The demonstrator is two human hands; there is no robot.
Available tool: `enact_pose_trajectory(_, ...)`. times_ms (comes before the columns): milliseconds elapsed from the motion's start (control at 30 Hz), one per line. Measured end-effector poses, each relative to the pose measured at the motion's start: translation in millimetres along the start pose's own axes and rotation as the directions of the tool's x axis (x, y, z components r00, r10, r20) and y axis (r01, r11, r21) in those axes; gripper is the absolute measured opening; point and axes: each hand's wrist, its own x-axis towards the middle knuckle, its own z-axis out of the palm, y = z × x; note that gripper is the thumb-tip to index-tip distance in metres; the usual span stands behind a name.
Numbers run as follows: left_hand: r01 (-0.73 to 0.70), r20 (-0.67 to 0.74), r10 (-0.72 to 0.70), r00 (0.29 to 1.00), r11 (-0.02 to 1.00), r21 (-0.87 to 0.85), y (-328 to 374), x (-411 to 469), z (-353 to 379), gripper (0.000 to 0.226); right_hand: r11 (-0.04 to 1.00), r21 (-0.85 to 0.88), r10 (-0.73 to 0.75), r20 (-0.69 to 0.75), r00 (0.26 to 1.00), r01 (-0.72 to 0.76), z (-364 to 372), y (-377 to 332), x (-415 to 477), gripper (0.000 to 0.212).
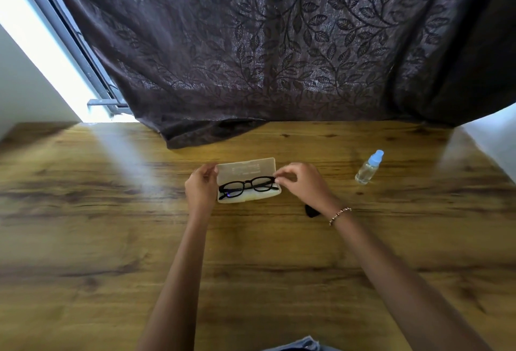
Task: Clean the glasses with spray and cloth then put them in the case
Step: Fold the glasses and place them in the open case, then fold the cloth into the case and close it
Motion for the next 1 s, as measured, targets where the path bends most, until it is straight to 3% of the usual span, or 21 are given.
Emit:
enact_pose_trajectory(500,0.062,0.051,-0.066,0.997,0.995,0.074,3.9,-0.4,0.1,0.033,0.984,0.06,0.167,-0.004,0.986,-0.166,-18.4,32.1,-14.9,0.014)
enact_pose_trajectory(767,0.078,0.033,-0.081,0.996,0.994,0.075,8.9,-2.5,-3.1,0.034,0.971,-0.085,0.231,0.089,0.969,-0.224,-38.4,52.9,-22.3,0.029)
enact_pose_trajectory(867,0.035,-0.018,-0.035,0.999,0.998,0.05,16.6,-5.9,-3.3,0.034,0.974,-0.057,0.225,0.124,0.967,-0.219,-35.3,50.4,-23.3,0.027)
enact_pose_trajectory(1000,-0.169,-0.084,0.177,0.981,0.981,0.096,35.4,-19.8,3.1,0.029,0.957,-0.044,0.289,0.12,0.95,-0.286,-31.0,49.4,-22.6,0.027)
